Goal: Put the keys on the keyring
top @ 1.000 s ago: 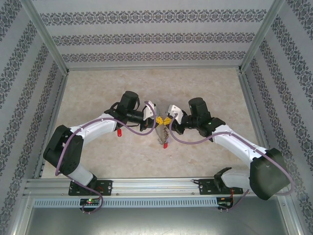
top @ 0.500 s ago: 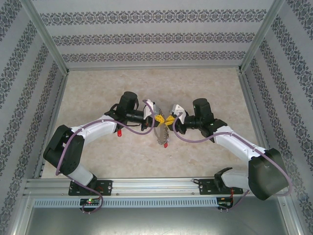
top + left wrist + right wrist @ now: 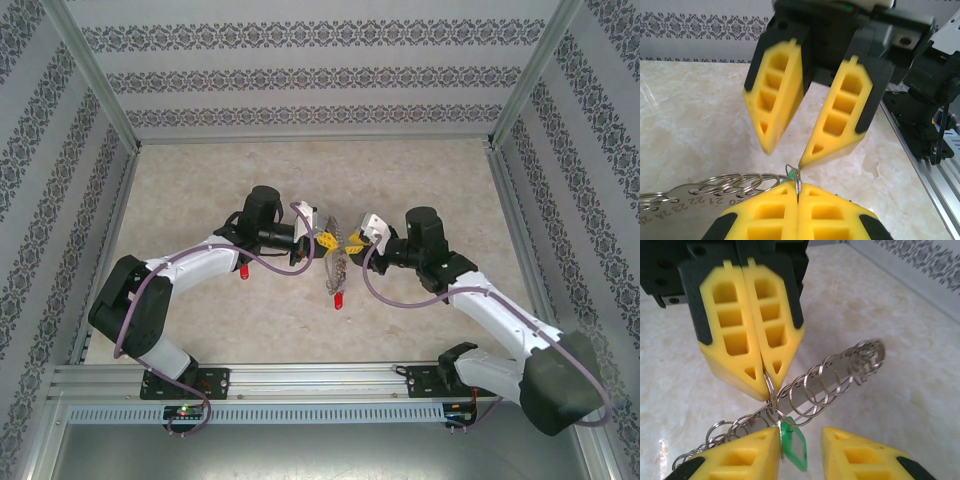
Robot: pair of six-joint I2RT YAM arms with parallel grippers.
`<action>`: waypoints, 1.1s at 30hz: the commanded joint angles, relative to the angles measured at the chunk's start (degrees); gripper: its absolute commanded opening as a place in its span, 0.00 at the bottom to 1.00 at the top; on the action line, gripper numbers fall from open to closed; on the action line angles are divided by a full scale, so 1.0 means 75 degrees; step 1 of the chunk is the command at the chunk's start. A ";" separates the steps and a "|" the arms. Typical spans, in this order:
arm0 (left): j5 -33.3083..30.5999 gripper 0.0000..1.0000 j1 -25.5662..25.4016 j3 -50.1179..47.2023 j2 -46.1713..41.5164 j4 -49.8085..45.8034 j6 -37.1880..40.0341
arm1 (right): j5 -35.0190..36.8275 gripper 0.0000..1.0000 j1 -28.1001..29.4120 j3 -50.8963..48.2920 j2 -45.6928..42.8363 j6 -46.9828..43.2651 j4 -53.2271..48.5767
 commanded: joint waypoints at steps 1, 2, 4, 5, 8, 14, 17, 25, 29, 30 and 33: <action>0.0260 0.00 -0.0059 0.0073 -0.0042 0.0264 0.0094 | -0.0036 0.29 -0.0030 0.0082 -0.0119 -0.0220 -0.0251; 0.0269 0.00 -0.0059 0.0069 -0.0040 0.0269 0.0090 | -0.0099 0.29 -0.0025 0.0151 -0.0077 -0.0180 -0.0278; 0.0283 0.00 -0.0058 0.0101 -0.0045 0.0259 0.0088 | -0.0302 0.28 -0.0014 0.0275 0.0066 -0.0167 -0.0266; 0.0273 0.00 -0.0058 0.0113 -0.0051 0.0253 0.0093 | -0.0321 0.28 0.0014 0.0300 0.0132 -0.0143 -0.0206; 0.0283 0.00 -0.0064 0.0117 -0.0045 0.0252 0.0093 | -0.0480 0.27 0.0118 0.0441 0.0400 -0.0161 -0.0193; 0.0315 0.00 -0.0060 0.0107 -0.0081 0.0276 0.0075 | -0.0630 0.13 0.0221 0.0543 0.0823 -0.0190 -0.0061; 0.0341 0.00 -0.0060 0.0018 -0.0093 0.0586 -0.0120 | -0.0647 0.08 0.0221 0.0547 0.0953 -0.0196 -0.0162; 0.0307 0.00 -0.0067 -0.0226 0.0039 0.1984 -0.0995 | -0.0849 0.00 0.0245 0.0224 0.1143 0.0204 0.0146; 0.0322 0.00 -0.0058 -0.0407 0.0263 0.2853 -0.1559 | -0.0877 0.12 0.0279 0.0163 0.1038 0.0663 0.0496; 0.0271 0.00 -0.0062 -0.0449 0.0270 0.2889 -0.1575 | -0.0689 0.14 0.0279 0.0162 0.0928 0.0634 0.0447; 0.0080 0.00 -0.0068 -0.0500 0.0157 0.2545 -0.1279 | 0.0166 0.19 0.0173 0.0048 0.0496 0.0361 0.0245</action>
